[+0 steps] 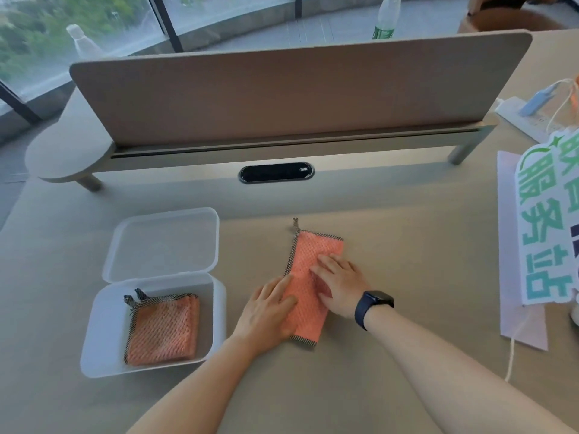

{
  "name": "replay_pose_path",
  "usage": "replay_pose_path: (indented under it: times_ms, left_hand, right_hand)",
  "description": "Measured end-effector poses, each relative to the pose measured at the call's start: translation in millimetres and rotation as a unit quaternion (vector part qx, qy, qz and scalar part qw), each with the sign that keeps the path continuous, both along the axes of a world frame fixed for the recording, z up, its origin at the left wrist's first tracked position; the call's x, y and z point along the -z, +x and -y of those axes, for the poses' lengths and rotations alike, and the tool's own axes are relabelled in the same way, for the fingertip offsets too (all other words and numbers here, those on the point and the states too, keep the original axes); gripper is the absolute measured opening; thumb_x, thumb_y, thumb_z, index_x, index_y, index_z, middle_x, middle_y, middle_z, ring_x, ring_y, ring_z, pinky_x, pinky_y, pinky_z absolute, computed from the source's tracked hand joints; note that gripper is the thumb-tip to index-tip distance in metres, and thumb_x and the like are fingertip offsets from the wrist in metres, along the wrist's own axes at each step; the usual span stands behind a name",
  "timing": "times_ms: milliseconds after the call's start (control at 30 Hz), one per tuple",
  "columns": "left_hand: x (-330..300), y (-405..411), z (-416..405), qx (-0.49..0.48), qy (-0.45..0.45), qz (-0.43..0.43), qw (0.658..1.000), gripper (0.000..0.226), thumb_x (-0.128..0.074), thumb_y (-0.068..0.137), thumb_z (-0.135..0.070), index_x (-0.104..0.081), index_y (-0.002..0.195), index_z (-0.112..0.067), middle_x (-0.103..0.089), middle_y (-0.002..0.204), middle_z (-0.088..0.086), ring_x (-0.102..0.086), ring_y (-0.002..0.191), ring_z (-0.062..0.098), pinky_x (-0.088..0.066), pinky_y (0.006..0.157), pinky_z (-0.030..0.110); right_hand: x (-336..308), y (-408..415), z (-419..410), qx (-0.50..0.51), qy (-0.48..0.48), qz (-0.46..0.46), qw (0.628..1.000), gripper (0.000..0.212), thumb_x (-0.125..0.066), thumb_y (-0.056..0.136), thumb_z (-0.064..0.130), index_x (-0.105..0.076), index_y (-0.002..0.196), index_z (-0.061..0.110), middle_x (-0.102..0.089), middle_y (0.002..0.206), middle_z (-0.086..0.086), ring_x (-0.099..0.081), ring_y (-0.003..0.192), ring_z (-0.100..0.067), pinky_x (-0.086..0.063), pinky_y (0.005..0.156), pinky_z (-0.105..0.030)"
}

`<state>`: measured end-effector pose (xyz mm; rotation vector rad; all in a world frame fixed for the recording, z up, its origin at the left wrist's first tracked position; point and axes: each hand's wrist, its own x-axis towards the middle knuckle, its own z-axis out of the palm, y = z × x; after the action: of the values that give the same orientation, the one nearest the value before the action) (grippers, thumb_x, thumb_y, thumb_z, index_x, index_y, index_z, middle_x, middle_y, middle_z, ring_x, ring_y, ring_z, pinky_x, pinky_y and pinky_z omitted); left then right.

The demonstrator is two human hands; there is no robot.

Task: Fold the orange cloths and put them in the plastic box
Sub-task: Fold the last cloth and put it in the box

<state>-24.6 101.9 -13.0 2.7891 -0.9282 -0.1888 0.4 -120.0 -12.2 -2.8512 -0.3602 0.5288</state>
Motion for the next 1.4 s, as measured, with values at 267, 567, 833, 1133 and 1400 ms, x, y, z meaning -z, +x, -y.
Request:
replay_pose_path:
  times_ms: [267, 567, 833, 1133, 1400]
  left_hand:
    - [10.5, -26.0, 9.9, 0.007, -0.066, -0.025, 0.997, 0.037, -0.058, 0.072, -0.037, -0.063, 0.108, -0.029, -0.059, 0.127, -0.003, -0.052, 0.121, 0.024, -0.051, 0.091, 0.043]
    - [16.4, -29.9, 1.5, -0.025, -0.144, -0.111, 0.983, 0.034, -0.052, 0.079, -0.025, -0.064, 0.111, -0.020, -0.054, 0.137, 0.003, -0.044, 0.130, 0.026, -0.048, 0.098, 0.043]
    - [8.1, -40.7, -4.0, -0.011, -0.154, -0.137, 0.978, 0.049, -0.054, 0.073, -0.042, -0.062, 0.115, -0.017, -0.048, 0.141, 0.007, -0.037, 0.135, 0.028, -0.040, 0.106, 0.040]
    - [8.5, -51.3, -5.3, -0.002, -0.120, -0.057, 0.991, 0.038, -0.056, 0.063, -0.012, -0.064, 0.099, -0.020, -0.064, 0.115, -0.003, -0.056, 0.108, 0.020, -0.056, 0.079, 0.031]
    - [-4.7, -52.1, -4.8, -0.073, -0.179, -0.177, 0.965, 0.016, -0.054, 0.077, -0.026, -0.066, 0.087, -0.023, -0.066, 0.082, -0.006, -0.057, 0.082, 0.014, -0.050, 0.070, 0.033]
  right_hand:
    - [-4.1, -26.7, -6.3, -0.035, 0.108, 0.147, 0.983, 0.031, -0.064, 0.076, 0.007, -0.067, 0.106, 0.013, -0.066, 0.110, -0.007, -0.057, 0.101, -0.030, -0.052, 0.081, -0.046]
    - [11.0, -94.5, 3.6, -0.109, 0.124, 0.093, 0.982, 0.027, -0.061, 0.070, 0.014, -0.065, 0.097, 0.016, -0.061, 0.118, -0.006, -0.058, 0.091, -0.026, -0.053, 0.071, -0.038]
    - [11.0, -98.0, -3.5, -0.040, 0.138, 0.102, 0.984, 0.019, -0.060, 0.076, 0.023, -0.072, 0.091, 0.022, -0.066, 0.113, -0.001, -0.059, 0.090, -0.026, -0.053, 0.074, -0.038]
    - [-7.8, -112.5, -0.8, 0.132, 0.265, 0.025, 0.955, 0.020, -0.053, 0.083, 0.014, -0.068, 0.097, 0.015, -0.068, 0.095, 0.004, -0.060, 0.086, -0.014, -0.048, 0.075, -0.028]
    - [-10.3, -123.7, 8.4, 0.142, 0.268, -0.027, 0.952, 0.031, -0.059, 0.072, 0.024, -0.063, 0.102, 0.031, -0.067, 0.092, 0.015, -0.061, 0.082, -0.007, -0.049, 0.075, -0.026]
